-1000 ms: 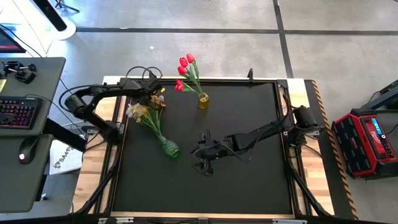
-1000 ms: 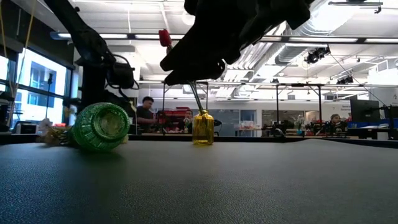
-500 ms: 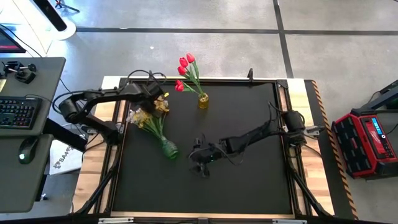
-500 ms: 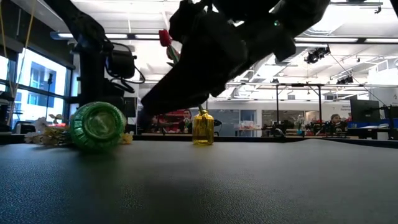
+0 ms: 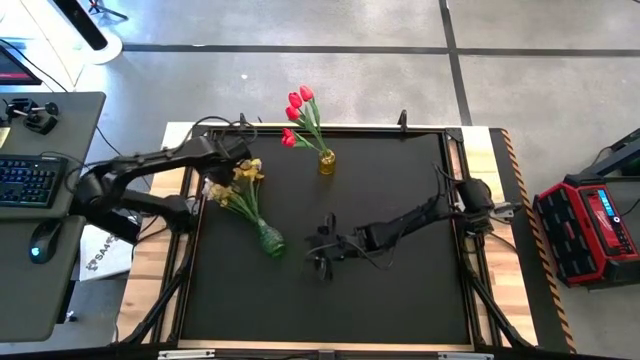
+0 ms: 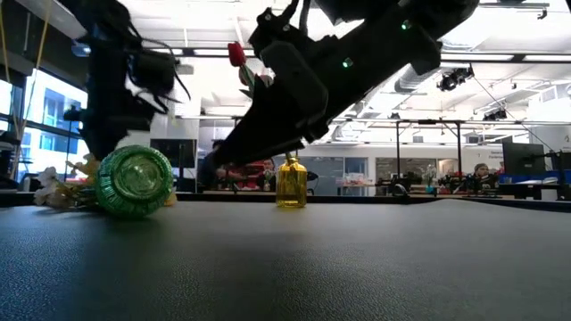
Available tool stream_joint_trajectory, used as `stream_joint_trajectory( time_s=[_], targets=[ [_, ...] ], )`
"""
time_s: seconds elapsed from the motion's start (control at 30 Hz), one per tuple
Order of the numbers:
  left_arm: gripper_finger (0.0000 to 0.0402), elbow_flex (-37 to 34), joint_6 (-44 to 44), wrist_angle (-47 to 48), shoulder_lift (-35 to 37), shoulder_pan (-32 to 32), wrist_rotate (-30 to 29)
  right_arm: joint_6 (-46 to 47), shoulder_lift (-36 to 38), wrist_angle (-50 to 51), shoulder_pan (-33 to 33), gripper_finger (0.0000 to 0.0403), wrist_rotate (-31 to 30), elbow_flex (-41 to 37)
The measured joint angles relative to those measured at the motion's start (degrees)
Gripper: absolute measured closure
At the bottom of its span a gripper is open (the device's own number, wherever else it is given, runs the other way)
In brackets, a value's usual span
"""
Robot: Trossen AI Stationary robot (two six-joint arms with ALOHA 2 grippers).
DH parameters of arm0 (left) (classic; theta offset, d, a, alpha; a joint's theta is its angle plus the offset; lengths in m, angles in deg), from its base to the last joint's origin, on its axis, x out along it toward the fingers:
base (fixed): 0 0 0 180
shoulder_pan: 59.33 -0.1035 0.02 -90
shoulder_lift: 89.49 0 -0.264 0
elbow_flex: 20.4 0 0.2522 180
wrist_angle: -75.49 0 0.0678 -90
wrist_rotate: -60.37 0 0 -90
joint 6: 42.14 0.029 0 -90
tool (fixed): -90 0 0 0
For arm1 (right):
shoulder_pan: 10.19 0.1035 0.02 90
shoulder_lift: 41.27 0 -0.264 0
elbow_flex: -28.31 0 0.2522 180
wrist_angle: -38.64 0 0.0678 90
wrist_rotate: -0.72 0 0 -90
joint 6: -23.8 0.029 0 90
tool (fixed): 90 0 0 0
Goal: Sort flowers into vase by color
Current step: Adjust the green vase
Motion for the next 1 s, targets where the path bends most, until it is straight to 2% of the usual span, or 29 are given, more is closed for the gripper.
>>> stream_joint_trajectory(
  time_s=[0.2,0.27,0.37,0.5,0.6,0.8,1.0],
  targets=[
    [0.0401,1.1,-4.5,2.3,10.4,1.5,7.8,0.4,1.0,2.0,0.0,0.0144,-3.6,0.0],
    [0.0401,3.4,-5.3,4.8,13.2,3.4,8.0,3.1,1.9,5.0,-0.1,0.0144,-6.5,0.0],
    [0.0401,7.2,-11.4,7.9,17.2,9.4,4.9,6.1,4.0,11.5,-0.4,0.0144,-11.4,0.0],
    [0.0401,11.1,-22.2,5.8,19.9,20.3,4.5,5.3,4.7,14.0,-0.6,0.0144,-16.3,0.0],
    [0.0401,11.4,-31.7,2.1,18.4,30.7,3.2,4.2,4.7,13.6,-0.5,0.0144,-16.5,0.0],
    [0.0401,11.3,-49.9,-3.2,9.6,50.0,1.5,2.3,4.6,14.2,-0.4,0.0144,-15.9,0.0],
    [0.0401,11.3,-74.2,-3.5,1.6,64.3,-5.4,-1.5,4.6,13.0,-0.4,0.0144,-15.1,0.0]
  ],
)
